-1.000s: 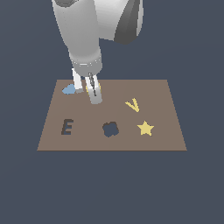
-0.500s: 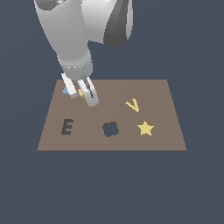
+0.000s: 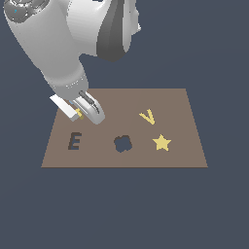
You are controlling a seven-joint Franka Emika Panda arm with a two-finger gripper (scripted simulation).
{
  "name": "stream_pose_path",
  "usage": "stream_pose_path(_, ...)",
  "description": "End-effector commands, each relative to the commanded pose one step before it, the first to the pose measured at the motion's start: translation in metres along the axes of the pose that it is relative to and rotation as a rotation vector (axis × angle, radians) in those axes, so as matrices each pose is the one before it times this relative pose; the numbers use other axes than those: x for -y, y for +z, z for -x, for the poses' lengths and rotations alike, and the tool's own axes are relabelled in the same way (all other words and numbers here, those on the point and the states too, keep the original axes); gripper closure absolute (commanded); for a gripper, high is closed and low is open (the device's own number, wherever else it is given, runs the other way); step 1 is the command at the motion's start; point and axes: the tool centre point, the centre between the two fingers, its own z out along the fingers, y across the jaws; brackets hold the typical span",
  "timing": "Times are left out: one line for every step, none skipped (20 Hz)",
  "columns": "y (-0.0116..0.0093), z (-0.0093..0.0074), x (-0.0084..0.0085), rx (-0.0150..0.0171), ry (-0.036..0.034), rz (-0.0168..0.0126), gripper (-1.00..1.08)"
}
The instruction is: Insert a designated object into the corresponding slot on a board.
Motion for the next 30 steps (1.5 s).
stream_pose_path(-0.00067,-0.01453,0.00268,-0.00027,-0.10004,-0.00014,1.08)
stream_pose_path(-0.00020,-0.00594,0.00102,-0.00003,-0.03999,0.00000,1.08)
stream_pose_path(-0.00020,-0.00589,0.00105,-0.00003,-0.03969,-0.00001,1.08)
stream_pose_path(-0.00019,-0.00573,0.00104,-0.00002,-0.03862,-0.00001,1.08)
stream_pose_path(-0.00019,-0.00556,0.00103,-0.00002,-0.03749,-0.00001,1.08)
stream_pose_path(-0.00018,-0.00539,0.00103,-0.00002,-0.03632,-0.00001,1.08)
stream_pose_path(-0.00017,-0.00521,0.00102,-0.00001,-0.03511,-0.00002,1.08)
stream_pose_path(-0.00016,-0.00502,0.00101,-0.00001,-0.03386,-0.00002,1.08)
stream_pose_path(-0.00016,-0.00483,0.00100,0.00000,-0.03257,-0.00002,1.08)
stream_pose_path(-0.00015,-0.00464,0.00098,0.00000,-0.03124,-0.00002,1.08)
stream_pose_path(-0.00014,-0.00444,0.00097,0.00001,-0.02990,-0.00002,1.08)
stream_pose_path(-0.00013,-0.00423,0.00095,0.00001,-0.02851,-0.00003,1.08)
stream_pose_path(-0.00012,-0.00402,0.00092,0.00002,-0.02708,-0.00003,1.08)
stream_pose_path(-0.00011,-0.00381,0.00089,0.00002,-0.02562,-0.00003,1.08)
stream_pose_path(-0.00010,-0.00360,0.00086,0.00002,-0.02419,-0.00003,1.08)
stream_pose_path(-0.00009,-0.00338,0.00085,0.00003,-0.02276,-0.00003,1.08)
stream_pose_path(-0.00008,-0.00316,0.00082,0.00003,-0.02126,-0.00003,1.08)
stream_pose_path(-0.00007,-0.00295,0.00079,0.00004,-0.01982,-0.00003,1.08)
stream_pose_path(-0.00006,-0.00273,0.00075,0.00004,-0.01833,-0.00003,1.08)
stream_pose_path(-0.00006,-0.00250,0.00070,0.00004,-0.01679,-0.00003,1.08)
stream_pose_path(-0.00005,-0.00227,0.00065,0.00004,-0.01521,-0.00003,1.08)
stream_pose_path(-0.00004,-0.00204,0.00060,0.00004,-0.01362,-0.00003,1.08)
stream_pose_path(-0.00003,-0.00180,0.00056,0.00004,-0.01204,-0.00003,1.08)
stream_pose_path(-0.00002,-0.00157,0.00052,0.00004,-0.01045,-0.00003,1.08)
stream_pose_path(-0.00002,-0.00133,0.00048,0.00004,-0.00887,-0.00003,1.08)
stream_pose_path(-0.00001,-0.00109,0.00041,0.00004,-0.00724,-0.00003,1.08)
stream_pose_path(0.00000,-0.00086,0.00036,0.00004,-0.00565,-0.00002,1.08)
stream_pose_path(0.00000,-0.00061,0.00027,0.00003,-0.00403,-0.00002,1.08)
stream_pose_path(0.00000,-0.00037,0.00017,0.00002,-0.00239,-0.00001,1.08)
stream_pose_path(0.00000,-0.00011,0.00000,0.00001,-0.00069,0.00000,1.08)
